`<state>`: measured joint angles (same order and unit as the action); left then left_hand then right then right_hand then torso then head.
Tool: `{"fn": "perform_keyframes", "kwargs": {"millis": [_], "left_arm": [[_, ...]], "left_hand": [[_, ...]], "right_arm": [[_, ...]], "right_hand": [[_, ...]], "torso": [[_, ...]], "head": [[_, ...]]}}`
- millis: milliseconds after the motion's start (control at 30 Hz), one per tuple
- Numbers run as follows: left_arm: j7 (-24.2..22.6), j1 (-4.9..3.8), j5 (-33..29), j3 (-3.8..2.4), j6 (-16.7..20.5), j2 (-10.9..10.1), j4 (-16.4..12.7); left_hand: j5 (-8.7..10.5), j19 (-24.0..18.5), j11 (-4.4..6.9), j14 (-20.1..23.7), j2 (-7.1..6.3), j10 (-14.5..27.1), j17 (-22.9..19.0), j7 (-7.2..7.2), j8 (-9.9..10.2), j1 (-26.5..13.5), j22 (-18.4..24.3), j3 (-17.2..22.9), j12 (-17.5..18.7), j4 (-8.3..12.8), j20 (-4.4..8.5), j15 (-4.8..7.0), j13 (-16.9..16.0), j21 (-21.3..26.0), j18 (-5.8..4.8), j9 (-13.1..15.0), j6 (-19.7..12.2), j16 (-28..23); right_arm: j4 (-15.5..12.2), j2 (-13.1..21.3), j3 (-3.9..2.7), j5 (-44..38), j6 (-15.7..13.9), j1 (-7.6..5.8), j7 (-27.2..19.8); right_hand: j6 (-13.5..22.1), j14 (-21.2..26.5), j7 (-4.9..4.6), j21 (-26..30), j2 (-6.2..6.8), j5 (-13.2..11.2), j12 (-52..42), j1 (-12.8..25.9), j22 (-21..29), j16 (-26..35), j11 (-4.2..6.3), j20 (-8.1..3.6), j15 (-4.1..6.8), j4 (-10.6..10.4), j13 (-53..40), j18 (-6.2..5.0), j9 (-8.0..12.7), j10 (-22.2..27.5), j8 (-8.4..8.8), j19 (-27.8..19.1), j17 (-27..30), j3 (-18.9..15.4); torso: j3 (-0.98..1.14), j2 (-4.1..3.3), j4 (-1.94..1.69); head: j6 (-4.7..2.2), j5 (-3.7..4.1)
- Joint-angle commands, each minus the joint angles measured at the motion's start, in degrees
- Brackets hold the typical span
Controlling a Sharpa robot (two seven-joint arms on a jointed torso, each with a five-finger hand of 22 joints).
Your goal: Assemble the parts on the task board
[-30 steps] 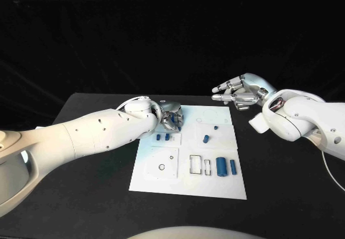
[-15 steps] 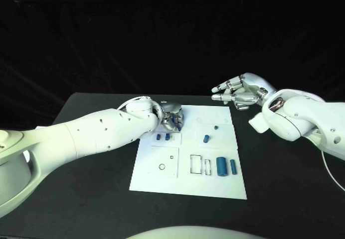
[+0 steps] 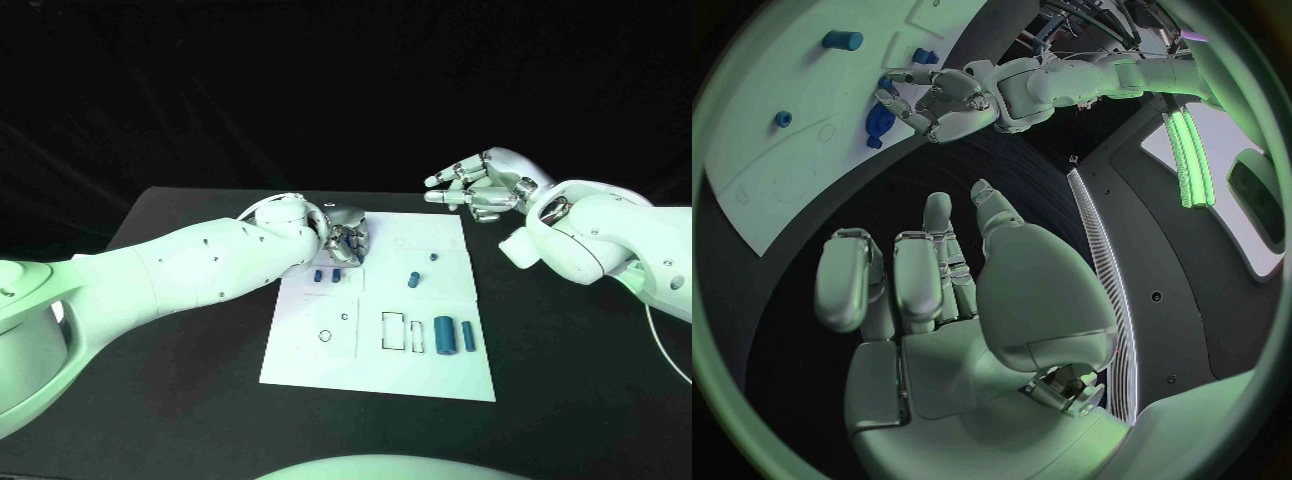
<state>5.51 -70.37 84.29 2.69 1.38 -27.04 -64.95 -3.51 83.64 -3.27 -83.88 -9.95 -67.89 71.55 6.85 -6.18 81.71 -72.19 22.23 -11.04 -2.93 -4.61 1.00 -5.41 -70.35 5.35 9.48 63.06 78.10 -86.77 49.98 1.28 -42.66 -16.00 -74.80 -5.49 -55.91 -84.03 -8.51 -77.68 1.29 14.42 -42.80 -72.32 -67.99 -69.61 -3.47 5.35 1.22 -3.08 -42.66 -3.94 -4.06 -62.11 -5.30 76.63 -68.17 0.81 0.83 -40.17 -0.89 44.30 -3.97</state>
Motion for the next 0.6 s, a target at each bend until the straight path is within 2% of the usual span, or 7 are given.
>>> {"fn": "perform_keyframes", "kwargs": {"millis": [33,400,600], "left_arm": [[-0.05,0.19,-0.43,0.07,-1.54,0.41,0.25],[-0.10,0.67,-0.68,0.08,-1.80,0.84,0.77],[-0.84,0.79,-1.23,0.08,-0.17,0.72,0.75]], "left_hand": [[-0.15,0.55,-0.11,-2.10,0.54,-0.39,0.07,0.10,0.30,-0.22,-0.14,0.47,0.30,0.07,0.09,0.23,0.11,-0.30,-0.92,-0.11,0.20,0.30],[-0.10,0.81,0.13,-2.38,1.20,-1.86,0.01,0.02,0.28,0.32,-1.47,2.21,0.86,0.94,0.23,0.46,0.11,-1.62,-1.12,-0.27,1.50,0.60],[-0.06,0.79,0.37,-2.43,1.95,-3.67,-0.18,0.17,0.03,2.08,-2.06,4.82,1.05,2.98,0.49,0.73,-0.23,-2.12,-1.18,-0.26,3.03,0.67]], "right_arm": [[-0.10,-0.08,0.00,-0.35,0.95,0.04,-0.20],[-0.15,-0.10,0.00,-0.36,1.10,0.04,-0.14],[-0.11,-0.17,0.00,-0.37,1.17,0.04,-0.13]], "right_hand": [[0.45,-1.09,-0.02,0.25,-0.61,0.31,-0.36,-0.10,0.04,0.36,-0.08,0.04,-0.41,0.01,0.08,-1.05,-0.01,0.42,-0.31,-0.24,0.04,-0.45],[0.41,-1.10,-0.01,0.25,-0.74,0.36,-0.38,-0.13,0.04,0.37,-0.08,0.04,-0.40,-0.04,0.10,-1.04,-0.02,0.41,-0.35,-0.24,0.04,-0.46],[0.40,-1.10,-0.01,0.25,-0.76,0.37,-0.39,-0.14,0.04,0.37,-0.07,0.04,-0.40,-0.05,0.10,-1.04,-0.02,0.41,-0.35,-0.24,0.04,-0.45]], "torso": [[-0.01,-0.04,0.01],[0.00,-0.03,-0.04],[-0.04,-0.01,-0.08]], "head": [[0.01,0.06],[0.33,0.17],[0.35,0.18]]}}
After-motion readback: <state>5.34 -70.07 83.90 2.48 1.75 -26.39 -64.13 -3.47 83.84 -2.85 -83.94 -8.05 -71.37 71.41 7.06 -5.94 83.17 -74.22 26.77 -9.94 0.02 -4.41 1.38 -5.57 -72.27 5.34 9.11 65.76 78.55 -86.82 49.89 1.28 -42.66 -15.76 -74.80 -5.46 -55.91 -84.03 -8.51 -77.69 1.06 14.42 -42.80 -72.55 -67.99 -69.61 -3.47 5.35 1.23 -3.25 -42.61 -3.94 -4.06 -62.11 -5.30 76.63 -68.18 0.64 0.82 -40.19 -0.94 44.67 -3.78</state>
